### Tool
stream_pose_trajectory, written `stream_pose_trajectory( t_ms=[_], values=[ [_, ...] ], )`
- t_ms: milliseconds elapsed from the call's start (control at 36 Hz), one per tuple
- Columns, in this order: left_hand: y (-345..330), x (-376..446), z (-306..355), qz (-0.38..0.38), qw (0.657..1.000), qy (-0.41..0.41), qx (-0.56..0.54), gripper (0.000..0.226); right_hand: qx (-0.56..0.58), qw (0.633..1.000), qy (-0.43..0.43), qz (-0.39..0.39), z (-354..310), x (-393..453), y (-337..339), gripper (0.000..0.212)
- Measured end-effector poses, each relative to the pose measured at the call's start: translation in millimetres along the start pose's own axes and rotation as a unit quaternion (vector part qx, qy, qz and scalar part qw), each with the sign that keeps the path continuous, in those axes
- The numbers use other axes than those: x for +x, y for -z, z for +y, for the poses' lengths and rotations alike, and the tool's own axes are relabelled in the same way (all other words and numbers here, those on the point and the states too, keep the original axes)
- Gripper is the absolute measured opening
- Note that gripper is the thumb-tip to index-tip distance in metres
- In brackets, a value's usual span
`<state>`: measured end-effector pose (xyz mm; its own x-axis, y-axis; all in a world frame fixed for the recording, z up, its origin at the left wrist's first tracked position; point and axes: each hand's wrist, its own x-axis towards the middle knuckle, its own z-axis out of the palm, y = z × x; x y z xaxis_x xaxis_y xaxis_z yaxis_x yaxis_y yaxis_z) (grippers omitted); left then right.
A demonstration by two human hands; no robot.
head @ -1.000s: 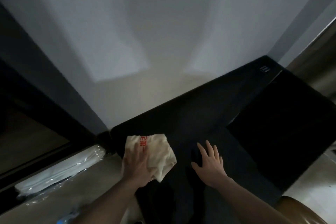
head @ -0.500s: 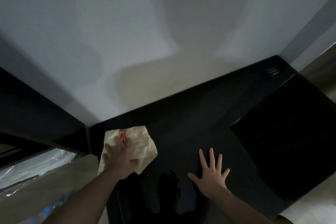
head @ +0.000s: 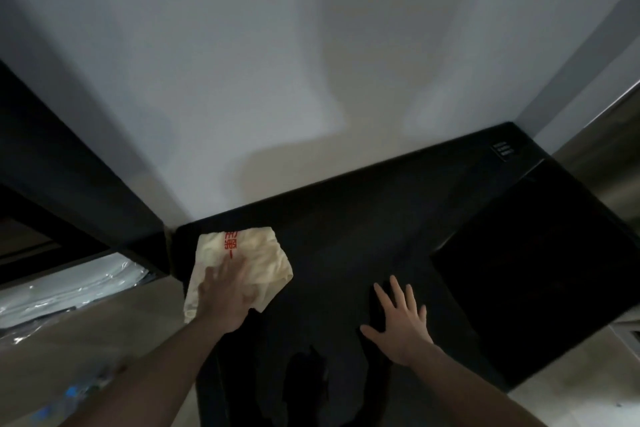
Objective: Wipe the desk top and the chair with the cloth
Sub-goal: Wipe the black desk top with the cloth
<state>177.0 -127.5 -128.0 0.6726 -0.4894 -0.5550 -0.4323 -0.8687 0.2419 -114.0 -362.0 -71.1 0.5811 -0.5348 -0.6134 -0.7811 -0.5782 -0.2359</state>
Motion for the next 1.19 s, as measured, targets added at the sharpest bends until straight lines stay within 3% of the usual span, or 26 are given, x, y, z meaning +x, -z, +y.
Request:
stream_pose_trajectory(
  t_ms=[167, 333, 472, 639, 833, 944, 1083, 1194],
  values=[
    [14.6, -18.2, 33.2, -0.033, 0.999, -0.011, 0.028, 0.097, -0.059, 0.997, 0.041, 0.0, 30.7, 7.9, 19.5, 0.089],
    [1.8, 3.5, 73.5, -0.036, 0.996, 0.046, 0.071, 0.075, -0.069, 0.995, 0.067, 0.003, 66.8, 52.2, 50.3, 0.082],
    [-8.5, 16.7, 126.0, -0.033, 0.994, 0.082, 0.058, 0.089, -0.062, 0.995, 0.079, 0.007, 100.8, 85.0, 71.1, 0.081],
    [-11.1, 37.9, 203.4, -0.044, 0.996, 0.065, 0.043, 0.082, -0.034, 0.997, 0.067, 0.017, 134.6, 110.7, 95.2, 0.08],
    [-7.9, 43.7, 287.0, -0.092, 0.995, -0.023, 0.029, 0.076, -0.017, 0.998, 0.058, 0.024, 145.4, 128.3, 112.7, 0.076],
    [-1.6, 39.5, 279.1, -0.095, 0.994, -0.057, -0.025, 0.085, -0.014, 0.997, 0.071, 0.035, 123.9, 130.8, 116.6, 0.072],
    [4.8, 4.9, 237.1, 0.0, 0.987, -0.067, -0.147, 0.075, -0.011, 0.991, 0.119, 0.055, 65.0, 130.1, 113.7, 0.073],
    [-5.5, -21.9, 186.6, 0.055, 0.995, -0.032, -0.076, 0.069, -0.02, 0.983, 0.169, 0.068, 1.3, 125.7, 100.8, 0.077]
  ],
)
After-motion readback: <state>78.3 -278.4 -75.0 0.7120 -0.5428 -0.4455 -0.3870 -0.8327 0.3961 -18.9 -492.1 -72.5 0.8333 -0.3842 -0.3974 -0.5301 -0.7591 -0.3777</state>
